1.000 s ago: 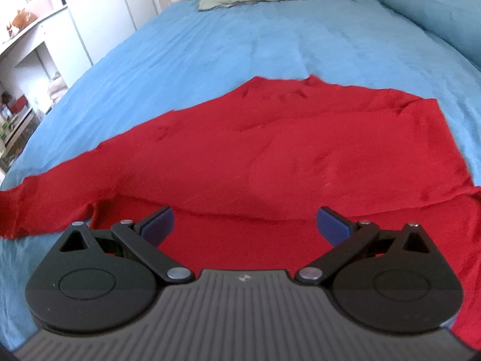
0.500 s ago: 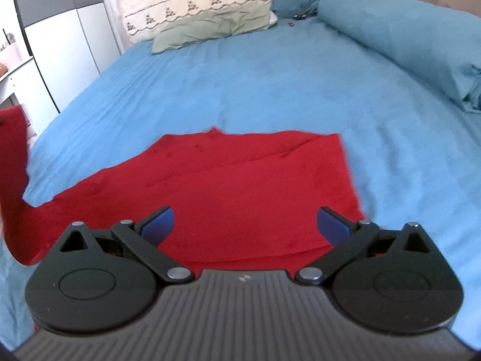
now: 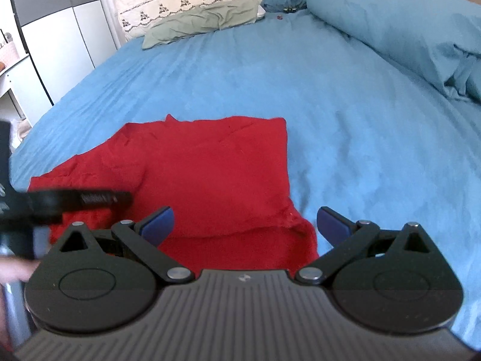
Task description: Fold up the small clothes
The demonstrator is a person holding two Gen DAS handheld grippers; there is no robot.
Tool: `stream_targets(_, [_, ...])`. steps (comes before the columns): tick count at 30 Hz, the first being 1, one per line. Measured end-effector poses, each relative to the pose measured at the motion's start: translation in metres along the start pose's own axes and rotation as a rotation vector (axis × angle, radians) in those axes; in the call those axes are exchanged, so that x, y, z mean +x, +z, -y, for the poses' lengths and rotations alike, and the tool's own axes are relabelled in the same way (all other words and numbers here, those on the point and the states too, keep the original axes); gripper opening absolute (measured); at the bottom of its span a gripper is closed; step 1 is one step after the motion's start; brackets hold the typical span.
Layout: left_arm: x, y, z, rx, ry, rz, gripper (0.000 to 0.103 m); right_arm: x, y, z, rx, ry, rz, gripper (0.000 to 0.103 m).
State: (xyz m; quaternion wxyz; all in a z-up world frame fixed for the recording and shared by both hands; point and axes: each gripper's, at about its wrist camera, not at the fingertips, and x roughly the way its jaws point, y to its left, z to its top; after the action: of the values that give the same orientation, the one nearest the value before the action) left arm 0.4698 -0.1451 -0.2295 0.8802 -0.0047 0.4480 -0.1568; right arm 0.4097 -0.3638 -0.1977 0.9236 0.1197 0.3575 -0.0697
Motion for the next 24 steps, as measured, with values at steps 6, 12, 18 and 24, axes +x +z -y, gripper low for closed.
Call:
stream_targets(6, [-0.020,0.004,-0.002,0.016,-0.007,0.002,0.066,0.002,0.011,-0.005,0.002,0.047,-0.019,0.103])
stream_targets(12, [-0.066,0.004,-0.032,0.051,0.101,0.055,0.070,0.008,0.039,-0.033,-0.048,0.139,-0.073,0.103])
stream_targets(18, [-0.087,-0.004,-0.088,0.008,0.233,0.055,0.071,0.047,0.051,-0.099,-0.189,0.168,-0.152,0.103])
stream_targets(24, [-0.090,-0.016,-0.129,-0.045,0.284,0.021,0.071,0.098,0.043,-0.158,-0.312,0.161,-0.190,0.082])
